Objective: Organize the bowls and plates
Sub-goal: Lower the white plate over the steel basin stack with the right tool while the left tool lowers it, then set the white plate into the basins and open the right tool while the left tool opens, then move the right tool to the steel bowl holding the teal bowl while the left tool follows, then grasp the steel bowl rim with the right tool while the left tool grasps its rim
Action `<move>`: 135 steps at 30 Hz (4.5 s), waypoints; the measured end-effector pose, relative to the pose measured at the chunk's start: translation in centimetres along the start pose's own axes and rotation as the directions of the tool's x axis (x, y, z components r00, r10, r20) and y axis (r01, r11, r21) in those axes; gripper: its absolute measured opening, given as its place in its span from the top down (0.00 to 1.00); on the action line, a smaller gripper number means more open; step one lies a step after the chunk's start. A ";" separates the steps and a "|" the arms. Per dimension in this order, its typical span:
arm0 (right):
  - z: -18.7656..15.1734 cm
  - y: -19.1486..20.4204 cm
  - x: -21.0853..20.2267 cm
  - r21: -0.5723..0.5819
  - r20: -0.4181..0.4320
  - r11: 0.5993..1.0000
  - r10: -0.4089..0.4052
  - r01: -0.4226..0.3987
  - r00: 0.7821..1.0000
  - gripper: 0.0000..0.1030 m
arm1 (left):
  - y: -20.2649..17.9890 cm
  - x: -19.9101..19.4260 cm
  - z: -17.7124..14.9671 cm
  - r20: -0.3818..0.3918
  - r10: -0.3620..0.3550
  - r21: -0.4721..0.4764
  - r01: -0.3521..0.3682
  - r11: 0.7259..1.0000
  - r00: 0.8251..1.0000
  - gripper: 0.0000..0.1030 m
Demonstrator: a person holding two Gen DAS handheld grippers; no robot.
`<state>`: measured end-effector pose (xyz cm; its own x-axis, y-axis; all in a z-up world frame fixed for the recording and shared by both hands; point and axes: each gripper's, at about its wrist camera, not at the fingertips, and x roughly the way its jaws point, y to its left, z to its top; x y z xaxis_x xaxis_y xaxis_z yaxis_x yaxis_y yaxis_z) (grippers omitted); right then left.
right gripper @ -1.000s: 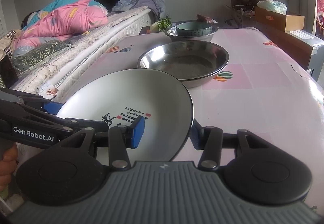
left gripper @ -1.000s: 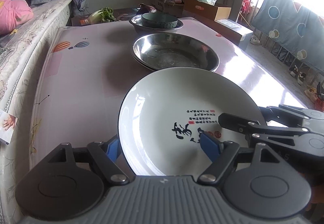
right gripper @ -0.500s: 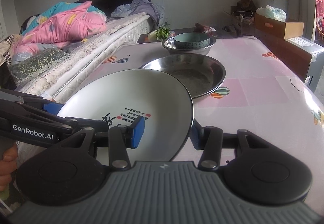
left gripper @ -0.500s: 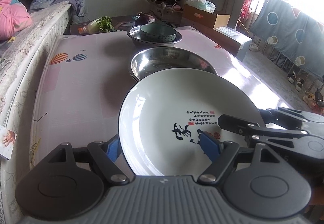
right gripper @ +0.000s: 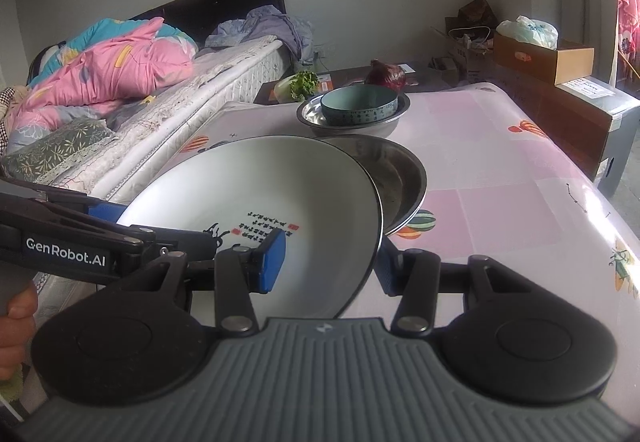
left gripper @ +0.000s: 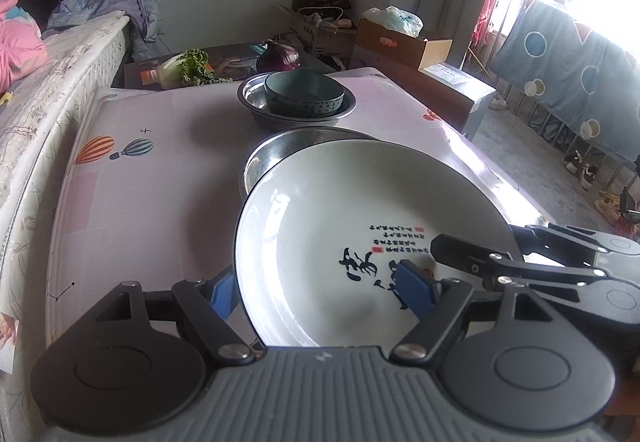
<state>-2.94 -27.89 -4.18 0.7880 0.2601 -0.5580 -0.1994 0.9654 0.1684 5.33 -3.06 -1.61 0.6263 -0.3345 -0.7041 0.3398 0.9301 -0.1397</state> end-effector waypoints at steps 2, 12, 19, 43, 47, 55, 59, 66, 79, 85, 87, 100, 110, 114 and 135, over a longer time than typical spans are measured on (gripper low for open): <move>0.6 -0.5 0.8 0.010 -0.001 1.000 -0.003 0.003 1.000 0.54 | 0.0 0.7 0.7 -0.001 -0.001 0.002 0.001 1.000 1.000 0.21; 2.8 -3.0 5.4 0.059 -0.029 0.998 -0.013 0.015 1.000 0.54 | 0.6 5.3 3.6 -0.047 0.001 -0.007 -0.002 1.000 0.999 0.22; 3.6 -4.3 7.9 0.073 -0.058 0.997 -0.023 0.027 0.998 0.55 | 0.9 7.8 4.5 -0.080 -0.001 -0.018 0.000 1.000 0.997 0.23; 4.7 -5.6 8.4 0.053 -0.035 0.995 -0.080 0.082 0.996 0.40 | 1.2 6.8 5.1 -0.044 -0.013 -0.026 0.012 1.000 0.999 0.23; 4.3 -5.9 7.4 0.086 -0.027 0.993 -0.079 0.081 0.996 0.32 | 1.1 6.2 4.8 -0.038 -0.007 -0.024 0.006 1.000 0.999 0.22; 3.7 -5.4 5.2 0.101 0.003 0.993 -0.070 0.069 0.998 0.16 | 1.1 4.9 4.1 -0.030 0.016 -0.024 -0.016 1.000 0.999 0.19; 3.9 -5.1 3.9 0.090 0.027 0.994 -0.057 0.055 0.998 0.01 | 1.1 3.9 3.7 -0.016 0.032 -0.022 -0.032 0.999 0.999 0.15; 4.7 -3.7 1.4 0.018 0.093 0.992 -0.129 0.128 0.987 0.01 | 1.4 2.1 3.2 0.006 0.058 -0.021 -0.057 0.998 0.998 0.10; 6.3 -3.2 -1.9 -0.079 0.158 0.948 -0.293 0.308 0.943 0.01 | 1.8 0.4 2.4 0.026 0.078 -0.023 -0.077 0.997 0.997 0.09; 7.8 -3.1 -3.3 -0.099 0.171 0.949 -0.280 0.299 0.945 0.01 | 2.2 0.1 2.2 0.025 0.082 -0.025 -0.081 0.996 0.996 0.09; 8.0 -2.5 -3.5 -0.151 0.172 0.943 -0.271 0.298 0.947 0.01 | 2.4 0.1 2.2 0.023 0.085 -0.027 -0.085 0.996 0.996 0.09; 13.0 -4.0 -1.8 -0.133 0.091 0.982 -0.121 0.132 0.989 0.01 | 4.6 1.4 6.7 0.062 0.156 0.023 -0.158 0.987 0.986 0.09; 18.1 -10.1 7.8 0.049 0.000 0.999 0.003 -0.003 1.000 0.01 | 6.7 8.6 13.5 0.019 0.122 -0.018 -0.122 0.992 0.992 0.21; 19.1 -12.1 13.1 0.097 -0.059 0.995 0.019 -0.013 0.998 0.03 | 7.2 12.2 15.5 0.009 0.129 -0.010 -0.129 0.992 0.992 0.32; 18.6 -15.0 30.7 0.208 -0.286 0.976 0.128 -0.069 0.949 0.70 | 8.4 22.4 18.3 -0.136 0.100 -0.023 -0.104 0.994 0.986 0.70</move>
<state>35.02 -34.75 -8.70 0.5558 0.3770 -0.7409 -0.1276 0.9194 0.3721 35.08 -5.55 -5.84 0.5562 -0.2160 -0.8025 0.2565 0.9631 -0.0814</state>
